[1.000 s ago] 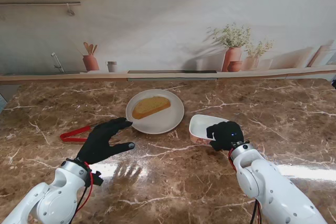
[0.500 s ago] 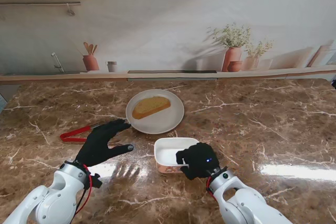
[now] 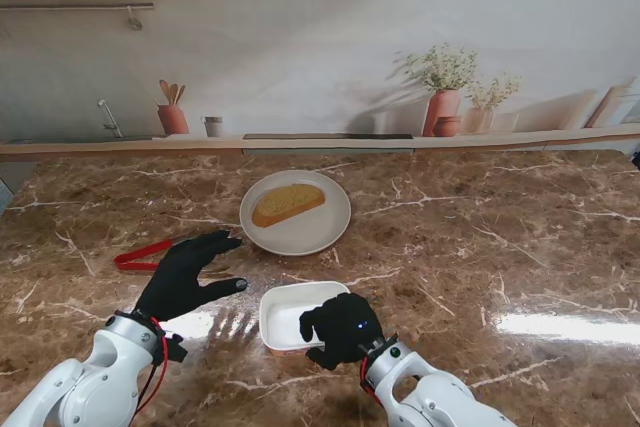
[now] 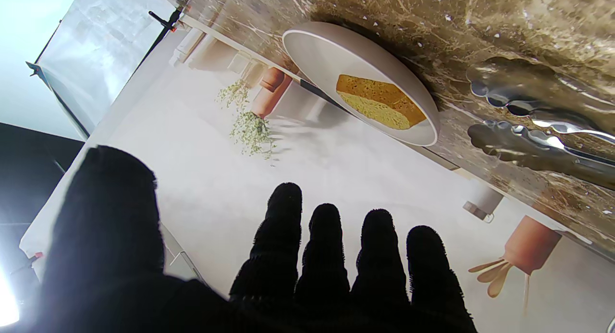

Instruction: Pack bread into a bento box with kitchen tongs

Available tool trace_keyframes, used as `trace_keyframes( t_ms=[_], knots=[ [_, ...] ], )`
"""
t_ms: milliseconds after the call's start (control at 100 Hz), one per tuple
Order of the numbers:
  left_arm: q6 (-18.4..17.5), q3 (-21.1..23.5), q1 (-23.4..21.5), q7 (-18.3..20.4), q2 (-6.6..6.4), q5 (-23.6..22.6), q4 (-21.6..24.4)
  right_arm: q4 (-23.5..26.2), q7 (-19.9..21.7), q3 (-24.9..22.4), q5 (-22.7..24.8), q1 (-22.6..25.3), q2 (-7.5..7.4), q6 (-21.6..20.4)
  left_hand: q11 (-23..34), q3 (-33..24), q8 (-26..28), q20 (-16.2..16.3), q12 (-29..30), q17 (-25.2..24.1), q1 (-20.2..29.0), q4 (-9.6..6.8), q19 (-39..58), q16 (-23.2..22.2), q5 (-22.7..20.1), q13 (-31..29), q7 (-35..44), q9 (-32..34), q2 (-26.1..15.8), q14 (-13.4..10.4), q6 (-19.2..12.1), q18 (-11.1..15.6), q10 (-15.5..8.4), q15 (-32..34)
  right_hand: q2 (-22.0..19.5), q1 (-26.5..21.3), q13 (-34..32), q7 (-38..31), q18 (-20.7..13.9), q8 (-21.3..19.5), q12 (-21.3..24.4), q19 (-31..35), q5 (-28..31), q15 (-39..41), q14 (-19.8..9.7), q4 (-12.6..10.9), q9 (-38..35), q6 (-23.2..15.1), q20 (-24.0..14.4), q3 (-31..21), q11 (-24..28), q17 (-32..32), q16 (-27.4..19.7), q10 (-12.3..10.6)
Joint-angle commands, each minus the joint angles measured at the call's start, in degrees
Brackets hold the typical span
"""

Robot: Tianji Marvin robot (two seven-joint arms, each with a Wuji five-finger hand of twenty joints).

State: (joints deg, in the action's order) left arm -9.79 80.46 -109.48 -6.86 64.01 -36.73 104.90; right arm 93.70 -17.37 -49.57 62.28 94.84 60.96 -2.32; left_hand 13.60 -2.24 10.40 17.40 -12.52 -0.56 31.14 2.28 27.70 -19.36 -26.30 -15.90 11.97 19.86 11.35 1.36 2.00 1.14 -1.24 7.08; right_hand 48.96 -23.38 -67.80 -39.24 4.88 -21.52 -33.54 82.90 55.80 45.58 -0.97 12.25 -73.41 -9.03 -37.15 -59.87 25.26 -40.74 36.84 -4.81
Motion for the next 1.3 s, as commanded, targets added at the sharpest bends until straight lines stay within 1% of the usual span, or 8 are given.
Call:
trace_keyframes(
  t_ms=[0, 270, 480, 520, 710, 820, 1000, 1290],
  knots=[
    [0.2, 0.1, -0.5, -0.1, -0.01, -0.3, 0.0, 0.9, 1.6, -1.1, -0.8, 1.3, -0.02, -1.2, -1.5, 1.6, 0.1, -0.8, 0.9, -0.7, 0.8, -1.88, -2.5, 0.8, -0.5, 2.8, -0.8, -1.5, -1.5, -2.6, -0.2, 1.7, -0.9, -1.7, -2.0, 5.3, 2.7, 9.2, -0.5, -7.1, 2.2, -2.1, -0.7, -3.0, 0.2, -4.1, 2.8, 1.7, 0.6, 1.7, -2.1, 2.4, -1.5, 1.1],
    [0.7, 3.7, 0.9, 3.3, -0.68, -2.4, 0.2, 6.2, -2.0, -7.7, -3.7, 6.7, 1.23, -3.3, -1.5, 1.3, 0.1, -0.4, 0.8, -0.7, 2.1, -1.98, -2.8, 0.9, -0.1, 3.2, -0.8, -2.0, 1.6, -3.0, -0.4, 1.5, -1.2, -1.8, -8.2, 9.4, 15.7, 17.7, -0.6, -7.1, 6.4, -19.2, -12.0, -19.0, -0.3, -5.2, 16.4, 2.0, 3.7, 8.0, -7.9, 14.1, -6.6, 0.4],
    [1.2, 10.2, 2.9, 10.7, -2.0, -5.8, -0.5, 7.8, -5.0, -13.0, -3.6, 9.7, 1.84, -2.6, -1.0, -1.1, -1.0, -0.3, 0.5, -0.8, 6.3, -0.69, -5.7, 0.6, 3.4, 4.8, -2.1, -4.7, 12.9, -3.1, 0.4, 2.8, -1.5, -1.9, -10.3, 8.3, 20.9, 19.0, -0.4, -7.4, 7.6, -26.9, -14.3, -24.0, 0.0, -6.1, 20.9, 2.8, 3.5, 10.8, -8.9, 18.1, -8.5, 0.6],
    [1.6, 11.4, 3.4, 12.8, -2.35, -6.3, -0.8, 7.6, -5.3, -13.6, -3.7, 9.9, 1.93, -2.2, -1.1, -18.0, -2.4, 1.5, 0.7, -0.3, -0.5, 2.34, -9.5, 0.6, 4.5, 5.6, -3.2, -5.6, 18.8, -3.2, 0.6, 3.2, -1.5, -2.0, -10.5, 8.1, 21.1, 19.0, -0.4, -7.4, 7.7, -27.2, -14.4, -24.2, 0.0, -6.2, 21.0, 2.9, 3.4, 11.0, -8.8, 18.2, -8.6, 0.6],
    [2.9, 14.7, 7.2, 21.5, -3.98, -8.1, -5.3, 7.0, -4.8, -15.2, -5.0, 10.2, 2.2, -0.8, -1.6, -33.7, -3.5, 2.6, 1.1, -1.1, -4.9, 6.39, -14.5, 0.6, 9.0, 8.5, -5.2, -8.2, 29.1, -3.9, 1.5, 4.3, -2.3, -2.6, -12.1, 6.3, 21.1, 18.8, -0.2, -7.6, 7.8, -28.1, -14.1, -24.4, 0.1, -7.2, 20.8, 2.9, 2.5, 14.6, -8.3, 18.1, -8.7, 0.6],
    [3.2, 14.8, 10.4, 26.5, -5.01, -8.6, -9.0, 6.5, -5.2, -15.4, -5.6, 9.7, 2.41, -0.1, -5.1, -36.5, -3.8, 3.1, 3.1, -1.5, -6.1, 7.39, -17.8, 0.6, 11.8, 10.5, -5.9, -9.0, 30.7, -4.3, 1.7, 4.7, -1.5, -3.0, -13.7, 6.8, 20.8, 18.7, -0.1, -7.7, 7.7, -28.5, -13.9, -24.2, 0.0, -9.7, 20.2, 3.0, 1.7, 20.4, -7.9, 18.0, -8.6, 0.6],
    [2.8, 13.4, 15.8, 32.1, -6.29, -9.2, -15.1, 6.2, -5.3, -15.6, -6.1, 9.1, 2.61, 1.1, -7.6, -37.8, -3.6, 4.8, 3.8, -1.7, -7.3, 7.96, -20.2, 1.1, 14.6, 12.3, -6.5, -10.1, 31.6, -4.7, 2.1, 4.6, -2.3, -4.1, -10.6, 8.8, 20.7, 18.4, 0.0, -7.7, 7.4, -28.7, -13.6, -24.0, 0.0, -10.3, 19.7, 3.0, 1.4, 16.0, -7.5, 17.9, -8.5, 0.5],
    [0.2, 8.5, 23.0, 33.8, -7.22, -10.4, -23.8, 6.6, -4.7, -15.8, -6.5, 9.0, 2.71, 2.7, -10.7, -39.3, -0.2, 5.2, 0.6, -1.2, -8.5, 8.36, -22.2, 0.9, 18.0, 13.0, -7.1, -11.8, 32.5, -4.5, 1.8, 4.1, -2.8, -5.0, -10.4, 8.5, 20.5, 18.1, 0.1, -7.8, 7.2, -28.6, -13.1, -23.7, -0.2, -10.3, 19.2, 2.9, 1.2, 15.6, -7.1, 17.8, -8.4, 0.5]
  ],
)
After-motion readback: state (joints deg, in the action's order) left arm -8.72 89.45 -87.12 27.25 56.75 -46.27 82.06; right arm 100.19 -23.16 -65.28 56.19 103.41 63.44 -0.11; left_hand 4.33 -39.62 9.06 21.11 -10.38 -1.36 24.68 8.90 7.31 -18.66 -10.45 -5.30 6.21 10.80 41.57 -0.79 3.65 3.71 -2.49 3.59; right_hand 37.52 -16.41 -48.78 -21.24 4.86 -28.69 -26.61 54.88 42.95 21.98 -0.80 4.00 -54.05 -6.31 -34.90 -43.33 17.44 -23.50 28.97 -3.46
